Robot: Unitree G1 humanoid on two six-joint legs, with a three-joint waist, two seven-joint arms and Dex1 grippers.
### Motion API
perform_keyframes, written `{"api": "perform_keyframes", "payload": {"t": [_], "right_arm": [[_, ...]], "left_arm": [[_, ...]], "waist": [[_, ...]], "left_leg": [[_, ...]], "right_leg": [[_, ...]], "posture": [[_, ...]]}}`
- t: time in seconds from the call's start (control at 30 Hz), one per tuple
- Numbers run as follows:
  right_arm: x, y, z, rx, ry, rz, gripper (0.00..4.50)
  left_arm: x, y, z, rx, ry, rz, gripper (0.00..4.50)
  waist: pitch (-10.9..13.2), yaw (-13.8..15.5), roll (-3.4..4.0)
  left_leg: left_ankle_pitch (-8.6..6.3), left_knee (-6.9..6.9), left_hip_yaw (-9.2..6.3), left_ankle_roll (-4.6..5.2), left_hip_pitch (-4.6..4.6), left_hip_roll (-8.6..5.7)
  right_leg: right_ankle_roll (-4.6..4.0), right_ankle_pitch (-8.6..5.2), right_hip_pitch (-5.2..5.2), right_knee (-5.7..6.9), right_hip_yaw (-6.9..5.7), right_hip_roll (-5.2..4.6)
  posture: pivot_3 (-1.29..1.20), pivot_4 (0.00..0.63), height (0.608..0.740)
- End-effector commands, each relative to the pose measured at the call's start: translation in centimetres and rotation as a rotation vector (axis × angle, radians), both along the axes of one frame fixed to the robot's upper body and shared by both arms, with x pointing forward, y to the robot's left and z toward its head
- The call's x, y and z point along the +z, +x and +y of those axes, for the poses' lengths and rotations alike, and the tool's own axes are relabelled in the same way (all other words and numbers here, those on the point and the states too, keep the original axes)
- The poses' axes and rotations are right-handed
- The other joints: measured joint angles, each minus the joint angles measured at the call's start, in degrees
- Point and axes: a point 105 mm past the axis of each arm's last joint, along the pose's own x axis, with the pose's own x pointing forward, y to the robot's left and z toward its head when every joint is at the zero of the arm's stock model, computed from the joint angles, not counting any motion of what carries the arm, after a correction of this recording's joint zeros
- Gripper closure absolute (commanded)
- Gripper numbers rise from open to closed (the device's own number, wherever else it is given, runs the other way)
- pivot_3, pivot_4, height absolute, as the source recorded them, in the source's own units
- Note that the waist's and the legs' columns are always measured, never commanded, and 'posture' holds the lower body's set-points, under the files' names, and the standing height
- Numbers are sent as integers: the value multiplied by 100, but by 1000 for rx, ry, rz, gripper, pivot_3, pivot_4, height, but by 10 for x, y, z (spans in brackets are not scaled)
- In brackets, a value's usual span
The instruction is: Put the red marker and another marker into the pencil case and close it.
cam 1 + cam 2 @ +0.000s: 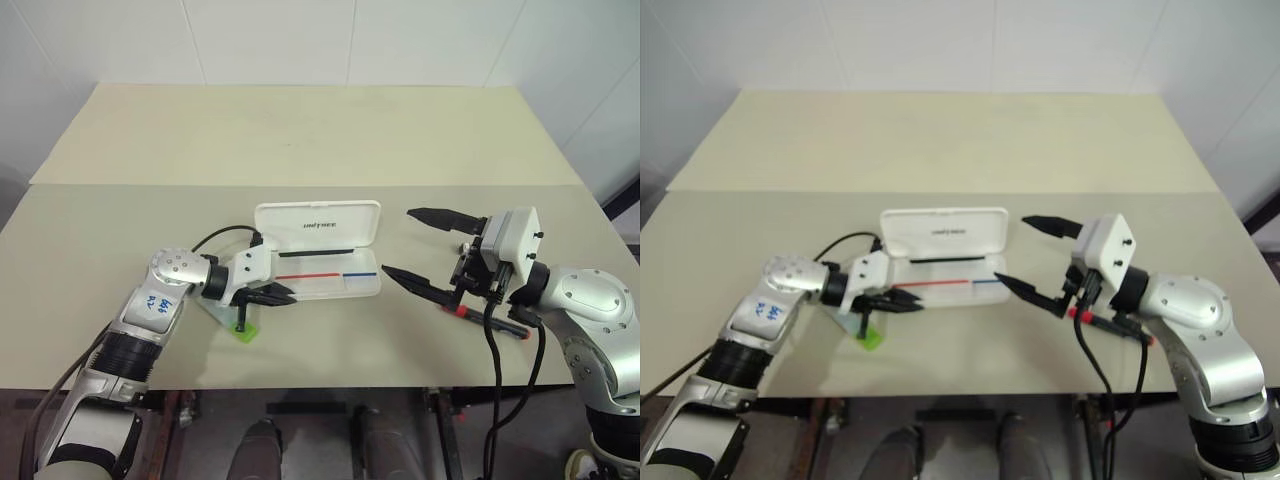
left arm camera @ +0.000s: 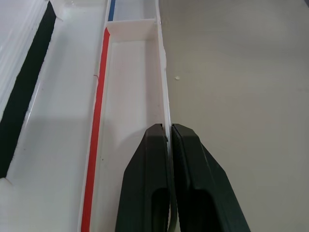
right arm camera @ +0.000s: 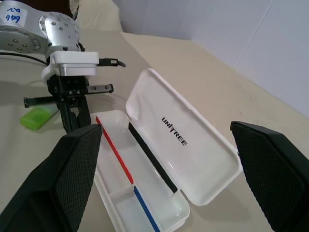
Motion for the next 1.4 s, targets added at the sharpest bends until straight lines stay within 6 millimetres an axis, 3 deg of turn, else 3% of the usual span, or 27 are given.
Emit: {"api": "perform_keyframes", "payload": {"t": [0.03,0.23,0.37,0.63,0.83,1.0,1.23,1.4], "right_arm": [[12,-7,2,10,11,-55,14],[11,-4,6,25,21,-54,14],[11,-2,7,33,25,-54,14],[7,2,2,21,48,-26,14],[-17,1,-39,-135,56,95,14],[-49,-10,-92,-326,14,201,14],[-84,-26,-122,-368,-68,323,14],[-94,-22,-134,-346,-116,364,14]], "left_arm": [[8,-9,-10,-22,-39,10,3727],[14,-7,-5,-23,-17,-46,1755],[23,-7,-2,-33,-30,-66,1755],[54,-32,9,-138,-121,-65,1755],[74,-46,19,-119,-217,-90,21],[81,-56,27,-91,-281,-86,21],[76,-57,30,-60,-315,-67,21],[78,-52,31,-54,-308,-88,21]], "waist": [[0,-2,0],[0,-5,0],[0,-8,0],[0,-8,0],[1,12,-1],[0,2,-1],[-1,-46,-4],[0,-82,-4]], "left_leg": [[0,1,0,0,0,0],[0,0,0,0,1,0],[0,0,0,0,1,0],[0,-3,0,0,0,0],[-1,-5,-2,1,-3,0],[-2,-2,-1,1,5,0],[1,9,5,3,19,0],[2,16,9,3,20,0]], "right_leg": [[-4,-2,1,-1,0,0],[-28,-15,0,0,0,0],[-29,-15,0,-1,0,0],[-38,-21,0,-1,0,0],[-35,-23,0,-3,0,0],[-54,-33,7,-3,1,0],[-70,-41,20,-9,7,0],[-75,-37,23,-12,11,0]], "posture": [[0,150,740],[0,150,740],[0,150,740],[0,150,740],[0,150,740],[0,150,740],[0,150,740],[0,150,740]]}}
